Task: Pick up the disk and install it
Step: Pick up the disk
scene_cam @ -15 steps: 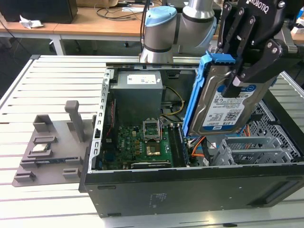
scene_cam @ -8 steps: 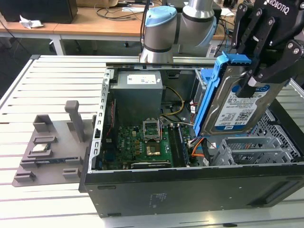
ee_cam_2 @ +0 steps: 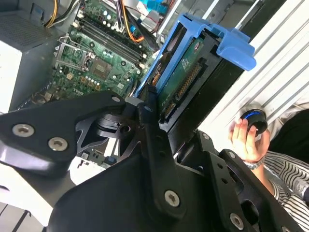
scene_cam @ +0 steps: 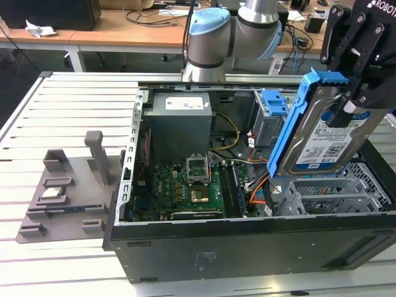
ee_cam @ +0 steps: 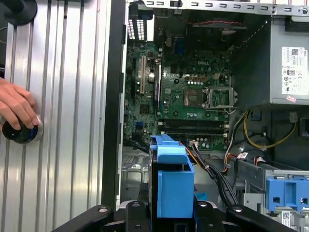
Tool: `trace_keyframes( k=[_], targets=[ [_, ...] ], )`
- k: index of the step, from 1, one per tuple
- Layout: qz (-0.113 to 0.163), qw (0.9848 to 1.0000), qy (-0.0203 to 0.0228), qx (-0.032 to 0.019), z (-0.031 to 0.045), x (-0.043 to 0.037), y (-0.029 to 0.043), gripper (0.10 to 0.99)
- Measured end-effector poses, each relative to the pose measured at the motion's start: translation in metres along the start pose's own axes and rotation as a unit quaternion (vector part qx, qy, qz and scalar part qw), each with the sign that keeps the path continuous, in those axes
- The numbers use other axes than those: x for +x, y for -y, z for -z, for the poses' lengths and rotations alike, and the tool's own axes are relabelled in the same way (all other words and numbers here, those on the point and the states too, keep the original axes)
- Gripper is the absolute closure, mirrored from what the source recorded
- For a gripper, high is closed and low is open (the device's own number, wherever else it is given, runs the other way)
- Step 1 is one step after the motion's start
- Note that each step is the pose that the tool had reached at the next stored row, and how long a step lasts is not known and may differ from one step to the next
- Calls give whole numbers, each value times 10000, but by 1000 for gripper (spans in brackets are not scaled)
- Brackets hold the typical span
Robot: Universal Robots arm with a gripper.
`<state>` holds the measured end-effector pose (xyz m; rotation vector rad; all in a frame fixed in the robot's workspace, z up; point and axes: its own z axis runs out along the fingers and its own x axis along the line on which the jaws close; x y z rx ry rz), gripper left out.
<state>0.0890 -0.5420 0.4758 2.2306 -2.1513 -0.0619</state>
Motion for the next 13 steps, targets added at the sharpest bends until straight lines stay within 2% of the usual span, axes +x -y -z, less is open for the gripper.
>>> trace_keyframes(
  k=[10, 13],
  targets=[
    [0, 10000, 0, -4, 10, 8, 222, 722],
    [0, 10000, 0, -5, 11, 10, 268, 722]
  ],
)
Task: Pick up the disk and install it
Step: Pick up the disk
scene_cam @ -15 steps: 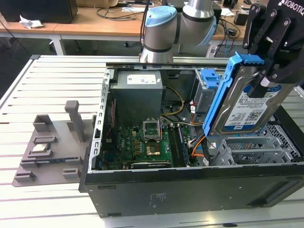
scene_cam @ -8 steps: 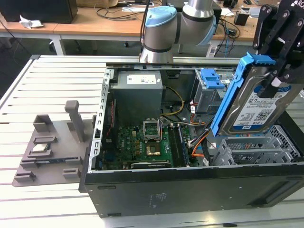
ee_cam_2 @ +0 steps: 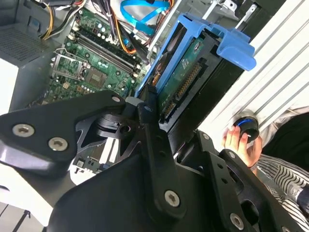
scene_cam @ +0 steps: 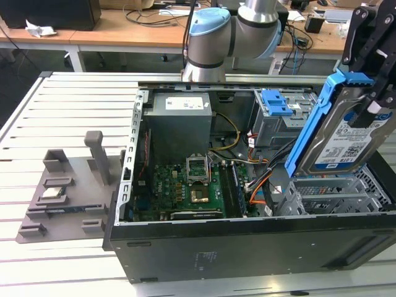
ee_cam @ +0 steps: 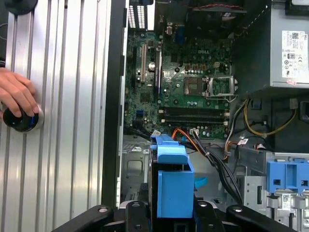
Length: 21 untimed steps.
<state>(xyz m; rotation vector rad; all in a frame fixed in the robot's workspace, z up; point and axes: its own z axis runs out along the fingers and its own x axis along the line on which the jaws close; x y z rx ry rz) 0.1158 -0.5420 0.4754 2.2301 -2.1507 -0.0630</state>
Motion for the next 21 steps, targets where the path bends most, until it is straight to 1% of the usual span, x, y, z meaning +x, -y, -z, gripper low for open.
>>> trace_keyframes(
  k=[2, 4, 11, 12, 15, 16, 20, 21],
  targets=[
    [0, 10000, 0, -1, 0, 1, 27, 722],
    [0, 10000, 0, -2, 0, 3, 70, 722],
    [-1, 10000, 0, -3, 0, 6, 159, 722],
    [0, 10000, 0, -4, 0, 7, 192, 722],
    [0, 10000, 0, -5, -7, 8, 242, 722],
    [-1, 10000, -1, -6, -15, 9, 243, 722],
    [-13, 10000, 1, -9, -111, 10, 273, 722],
    [-14, 10000, 2, -9, -121, 12, 278, 722]
  ],
)
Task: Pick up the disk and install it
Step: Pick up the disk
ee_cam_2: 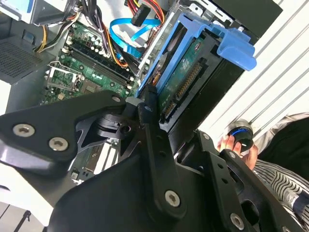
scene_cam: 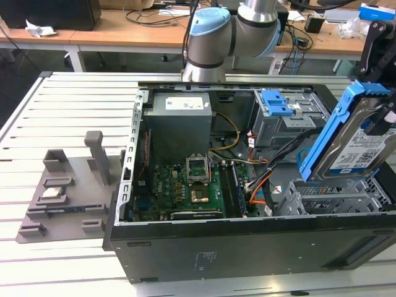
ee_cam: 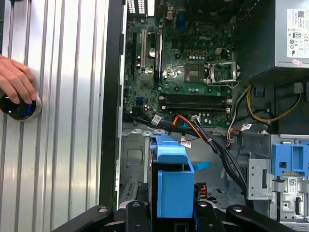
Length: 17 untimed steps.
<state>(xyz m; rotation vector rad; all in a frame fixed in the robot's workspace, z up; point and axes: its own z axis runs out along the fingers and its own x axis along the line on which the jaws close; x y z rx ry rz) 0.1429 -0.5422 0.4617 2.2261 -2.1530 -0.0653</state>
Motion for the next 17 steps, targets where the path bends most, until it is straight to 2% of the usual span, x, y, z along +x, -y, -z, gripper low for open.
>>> trace_keyframes(
  k=[6, 17],
  targets=[
    [-15, 10000, 0, -1, -82, 23, 37, 722],
    [-15, 10000, 0, -1, -85, 24, 42, 722]
  ],
)
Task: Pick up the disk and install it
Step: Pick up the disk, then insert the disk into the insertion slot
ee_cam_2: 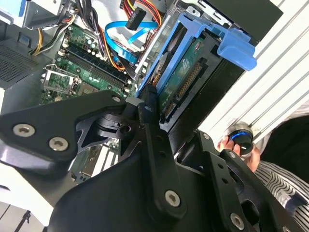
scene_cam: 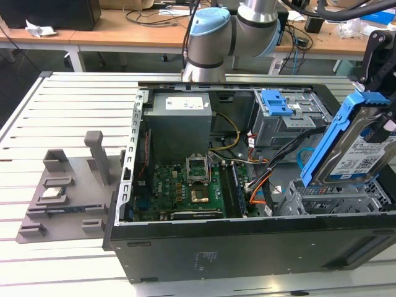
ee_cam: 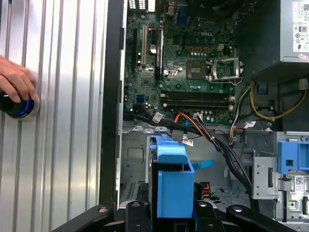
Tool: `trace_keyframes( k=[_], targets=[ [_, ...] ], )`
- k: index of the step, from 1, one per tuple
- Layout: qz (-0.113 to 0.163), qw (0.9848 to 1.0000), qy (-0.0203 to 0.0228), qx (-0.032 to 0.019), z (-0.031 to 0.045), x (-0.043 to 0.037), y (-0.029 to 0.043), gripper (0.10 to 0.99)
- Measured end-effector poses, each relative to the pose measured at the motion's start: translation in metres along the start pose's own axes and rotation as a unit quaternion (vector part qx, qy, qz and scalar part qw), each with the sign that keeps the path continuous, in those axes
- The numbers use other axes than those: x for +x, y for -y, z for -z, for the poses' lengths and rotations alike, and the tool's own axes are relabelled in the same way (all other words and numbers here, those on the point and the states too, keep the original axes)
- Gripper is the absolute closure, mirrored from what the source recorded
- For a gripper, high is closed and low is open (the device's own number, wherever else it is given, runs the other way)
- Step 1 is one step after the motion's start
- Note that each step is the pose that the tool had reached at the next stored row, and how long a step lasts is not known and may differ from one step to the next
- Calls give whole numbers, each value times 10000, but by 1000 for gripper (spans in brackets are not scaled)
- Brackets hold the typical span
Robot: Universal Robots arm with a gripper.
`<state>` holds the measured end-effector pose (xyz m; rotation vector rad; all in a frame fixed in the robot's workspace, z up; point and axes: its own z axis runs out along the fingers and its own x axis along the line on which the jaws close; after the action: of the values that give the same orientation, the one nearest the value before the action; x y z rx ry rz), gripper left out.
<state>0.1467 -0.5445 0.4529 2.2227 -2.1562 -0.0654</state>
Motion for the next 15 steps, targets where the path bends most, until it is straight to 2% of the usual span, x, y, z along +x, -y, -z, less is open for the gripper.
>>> trace_keyframes(
  k=[5, 7, 11, 15],
  targets=[
    [0, 10000, 2, 0, -7, 0, 3, 722],
    [-17, 10000, -9, 0, -51, -7, 5, 722],
    [-280, 9996, 5, -1, -89, -9, 8, 722],
    [-293, 9996, 6, -1, -165, -9, 8, 722]
  ],
)
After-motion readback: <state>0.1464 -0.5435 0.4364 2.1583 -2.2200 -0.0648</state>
